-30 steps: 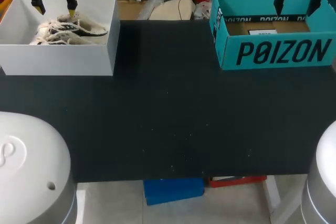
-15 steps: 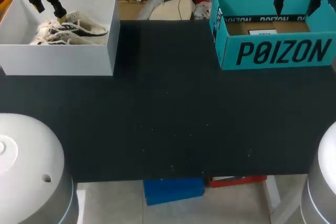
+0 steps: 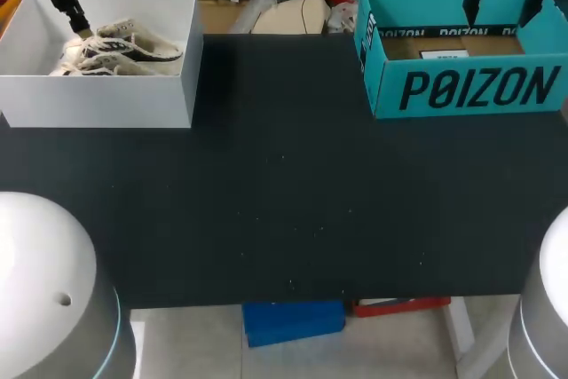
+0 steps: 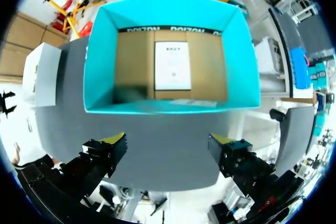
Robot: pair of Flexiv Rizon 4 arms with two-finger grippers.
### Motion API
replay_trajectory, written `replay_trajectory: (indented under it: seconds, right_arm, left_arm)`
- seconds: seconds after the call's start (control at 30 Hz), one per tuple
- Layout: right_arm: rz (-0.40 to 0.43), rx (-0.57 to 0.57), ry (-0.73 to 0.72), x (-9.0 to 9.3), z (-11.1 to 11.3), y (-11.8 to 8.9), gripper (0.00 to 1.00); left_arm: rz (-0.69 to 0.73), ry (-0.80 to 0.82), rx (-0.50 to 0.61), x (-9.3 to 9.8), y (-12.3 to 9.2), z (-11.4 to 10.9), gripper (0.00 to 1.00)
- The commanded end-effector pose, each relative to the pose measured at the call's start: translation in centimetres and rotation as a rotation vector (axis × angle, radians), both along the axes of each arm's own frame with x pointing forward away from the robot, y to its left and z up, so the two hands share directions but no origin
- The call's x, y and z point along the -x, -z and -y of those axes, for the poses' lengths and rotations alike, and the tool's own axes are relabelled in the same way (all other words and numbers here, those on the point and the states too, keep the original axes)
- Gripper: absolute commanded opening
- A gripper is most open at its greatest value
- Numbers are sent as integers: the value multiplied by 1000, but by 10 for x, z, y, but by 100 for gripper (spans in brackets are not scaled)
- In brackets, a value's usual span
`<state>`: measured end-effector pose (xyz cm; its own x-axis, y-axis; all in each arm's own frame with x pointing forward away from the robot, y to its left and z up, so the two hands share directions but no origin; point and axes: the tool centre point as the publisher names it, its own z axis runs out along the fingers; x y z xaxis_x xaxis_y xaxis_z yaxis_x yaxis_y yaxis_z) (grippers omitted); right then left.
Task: Take the shoe out of the shoebox, open the shoe tongue, remove and reinsert the insole, then place the shoe into the shoebox
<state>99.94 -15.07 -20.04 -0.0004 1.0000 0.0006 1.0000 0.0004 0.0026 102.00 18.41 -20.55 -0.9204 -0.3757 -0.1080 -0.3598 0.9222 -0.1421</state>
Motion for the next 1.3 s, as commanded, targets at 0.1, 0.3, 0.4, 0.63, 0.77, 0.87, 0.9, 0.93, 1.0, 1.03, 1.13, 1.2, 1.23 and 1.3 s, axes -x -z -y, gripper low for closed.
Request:
replay_trajectory:
  seconds: [0.1,0.3,0.4,0.63,0.77,0.87,0.9,0.93,1.0,1.03,1.13,1.2,1.23,1.3]
  right_arm:
    - [-1,0,0,0,0,0,100]
    - [-1,0,0,0,0,0,100]
    - [-1,0,0,0,0,0,100]
    - [-1,0,0,0,0,0,100]
    - [-1,0,0,0,0,0,100]
    - [-1,0,0,0,0,0,100]
    - [-1,0,0,0,0,0,100]
    - [-1,0,0,0,0,0,100]
    - [-1,0,0,0,0,0,100]
    - [-1,0,0,0,0,0,100]
    - [-1,0,0,0,0,0,100]
    - [-1,0,0,0,0,0,100]
    - [-1,0,0,0,0,0,100]
    - [-1,0,0,0,0,0,100]
  left_arm:
    - [-2,258,-65,-37,25,-4,45]
    - [13,283,-70,-48,51,-6,58]
    - [9,281,-66,-58,68,-8,52]
    - [-4,284,-77,-77,94,-6,55]
    - [-4,297,-92,-86,109,-2,50]
    - [-11,304,-95,-91,122,1,41]
    - [-13,307,-101,-93,126,2,36]
    - [-17,308,-101,-94,131,3,32]
    - [-22,308,-100,-96,138,5,30]
    - [-27,309,-102,-97,142,6,30]
    - [-29,312,-105,-103,151,10,29]
    - [-30,313,-107,-106,156,13,30]
    - [-31,313,-106,-107,159,15,30]
    - [-38,315,-109,-110,166,16,26]
